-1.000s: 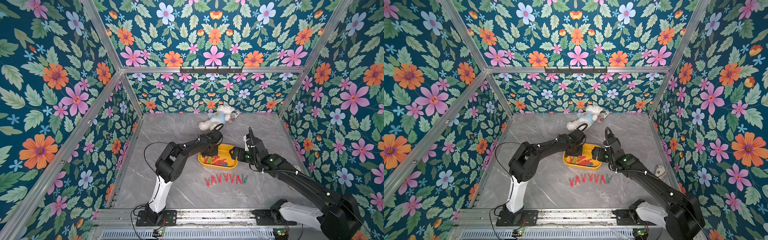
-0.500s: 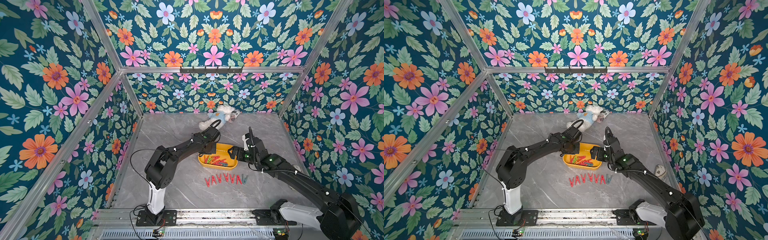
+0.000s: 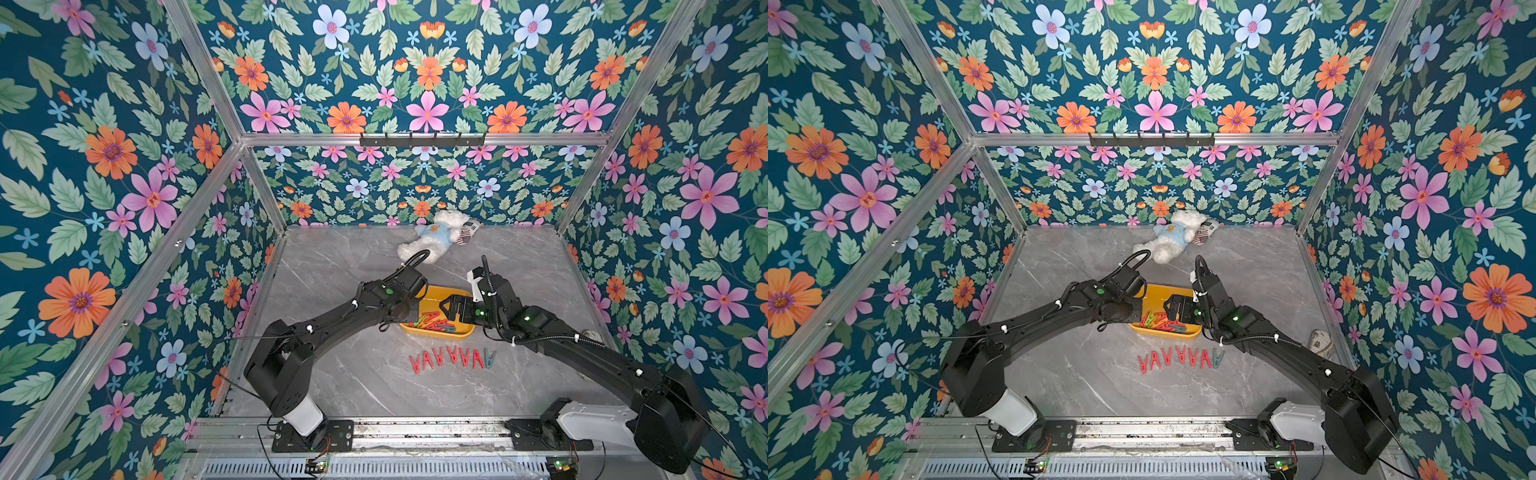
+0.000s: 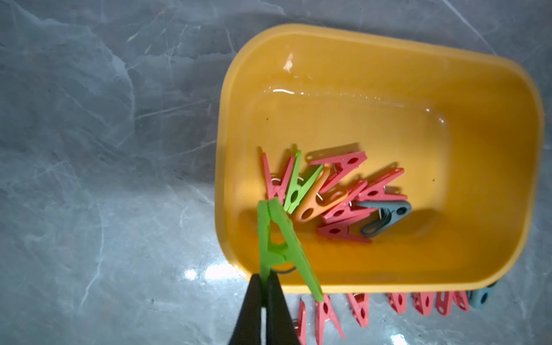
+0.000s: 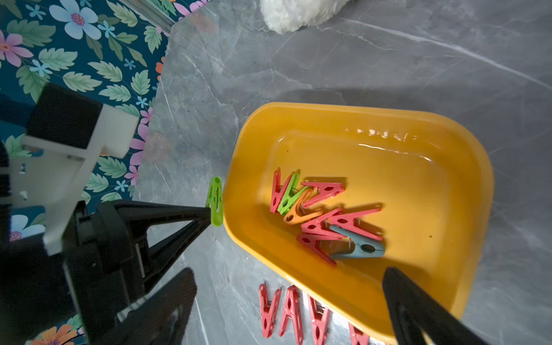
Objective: Take the clothespins out of the storage box
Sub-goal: Place the clothespin at the center of the board.
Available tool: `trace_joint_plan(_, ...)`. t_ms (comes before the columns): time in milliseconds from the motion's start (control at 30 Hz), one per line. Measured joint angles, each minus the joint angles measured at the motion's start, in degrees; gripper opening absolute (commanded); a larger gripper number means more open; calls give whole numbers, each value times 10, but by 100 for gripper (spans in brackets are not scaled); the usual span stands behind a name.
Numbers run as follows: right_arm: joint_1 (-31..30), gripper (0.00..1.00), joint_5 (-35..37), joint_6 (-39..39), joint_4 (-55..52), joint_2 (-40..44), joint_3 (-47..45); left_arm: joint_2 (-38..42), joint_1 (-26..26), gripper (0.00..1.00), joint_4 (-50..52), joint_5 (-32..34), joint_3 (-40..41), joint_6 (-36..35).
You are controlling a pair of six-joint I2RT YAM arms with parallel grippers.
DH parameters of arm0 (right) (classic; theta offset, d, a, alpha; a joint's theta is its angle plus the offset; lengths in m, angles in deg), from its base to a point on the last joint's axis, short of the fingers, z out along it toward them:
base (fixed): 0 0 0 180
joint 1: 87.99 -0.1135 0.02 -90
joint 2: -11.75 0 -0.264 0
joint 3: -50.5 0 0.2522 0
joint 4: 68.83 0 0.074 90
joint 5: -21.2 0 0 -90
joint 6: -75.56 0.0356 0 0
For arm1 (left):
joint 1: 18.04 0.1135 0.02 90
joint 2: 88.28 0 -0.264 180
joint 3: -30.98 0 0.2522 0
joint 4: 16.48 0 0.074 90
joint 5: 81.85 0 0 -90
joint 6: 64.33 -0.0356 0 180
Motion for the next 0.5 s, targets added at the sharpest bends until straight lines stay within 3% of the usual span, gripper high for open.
trace_joint_plan(500,-35,99,5,24,26,-32,5,141,-112,8,-7,52,207,64)
